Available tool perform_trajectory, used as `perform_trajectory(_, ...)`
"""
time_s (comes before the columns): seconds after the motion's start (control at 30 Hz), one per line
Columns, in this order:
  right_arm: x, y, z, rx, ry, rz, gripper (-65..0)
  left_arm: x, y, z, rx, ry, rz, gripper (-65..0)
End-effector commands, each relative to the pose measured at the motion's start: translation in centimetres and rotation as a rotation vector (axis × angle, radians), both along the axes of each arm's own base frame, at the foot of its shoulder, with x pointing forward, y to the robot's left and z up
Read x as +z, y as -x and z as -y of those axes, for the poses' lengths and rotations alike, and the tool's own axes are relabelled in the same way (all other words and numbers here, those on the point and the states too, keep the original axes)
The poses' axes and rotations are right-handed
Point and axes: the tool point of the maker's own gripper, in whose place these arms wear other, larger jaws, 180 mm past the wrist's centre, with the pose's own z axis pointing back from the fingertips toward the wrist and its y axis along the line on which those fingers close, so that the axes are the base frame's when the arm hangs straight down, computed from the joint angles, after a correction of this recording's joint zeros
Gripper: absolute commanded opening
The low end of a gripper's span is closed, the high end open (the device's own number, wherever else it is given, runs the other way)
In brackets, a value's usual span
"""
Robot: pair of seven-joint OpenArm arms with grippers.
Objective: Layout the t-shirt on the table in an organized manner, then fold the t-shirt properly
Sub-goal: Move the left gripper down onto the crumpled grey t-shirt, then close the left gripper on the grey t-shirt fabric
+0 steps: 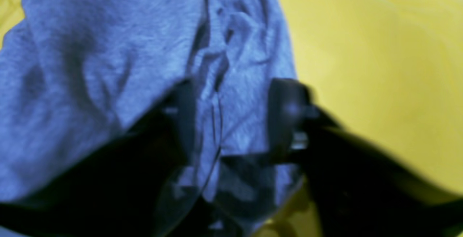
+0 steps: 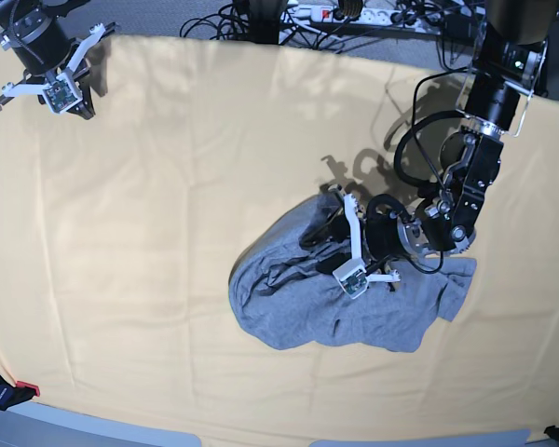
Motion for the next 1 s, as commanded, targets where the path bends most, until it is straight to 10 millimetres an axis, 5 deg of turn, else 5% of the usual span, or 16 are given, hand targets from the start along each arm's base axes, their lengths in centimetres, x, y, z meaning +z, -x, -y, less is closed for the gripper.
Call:
perform_trajectory(0.0, 0.8, -0.3, -0.2, 0.009, -0.006, 0.031, -65.0, 1.7, -1.1, 0.2, 0.005, 0.037, 0.038, -54.5)
perform_trajectory(0.03, 0.9, -0.3, -0.2, 0.01, -0.005, 0.032, -65.0, 1.6, -1.1, 0.3, 0.008, 0.04, 0.032, -65.0)
perform_trajectory(0.3, 0.9, -0.3, -0.2, 0.011, -0.007, 0.034, -65.0, 3.4, 0.9, 1.7, -0.121, 0.101, -0.029, -65.0)
perform_trajectory(0.63, 0.9, -0.3, -0.2, 0.011, -0.007, 0.034, -65.0, 3.3, 3.2, 0.6, -0.175, 0.018, -0.096, -65.0)
perform_trajectory(0.77, 0.9, -0.4, -0.2, 0.011, -0.008, 0.037, -65.0, 1.9, 4.0, 0.5, -0.167, 0.029, -0.137, -33.5)
perform_trajectory(0.8, 1.0, -0.5, -0.2, 0.007, -0.007, 0.039, -65.0, 1.7, 4.2, 0.6, -0.164, 0.042, -0.141, -30.0)
perform_trajectory(0.9, 1.1, -0.7, 0.2, -0.02, -0.005, 0.05, -65.0, 1.0, 4.0, 0.9, -0.148, 0.029, -0.098, -32.8)
perform_trajectory(0.97, 1.1, -0.7, 0.3, -0.027, -0.005, 0.052, -65.0, 1.1, 3.6, 1.3, -0.142, 0.034, -0.048, -43.7)
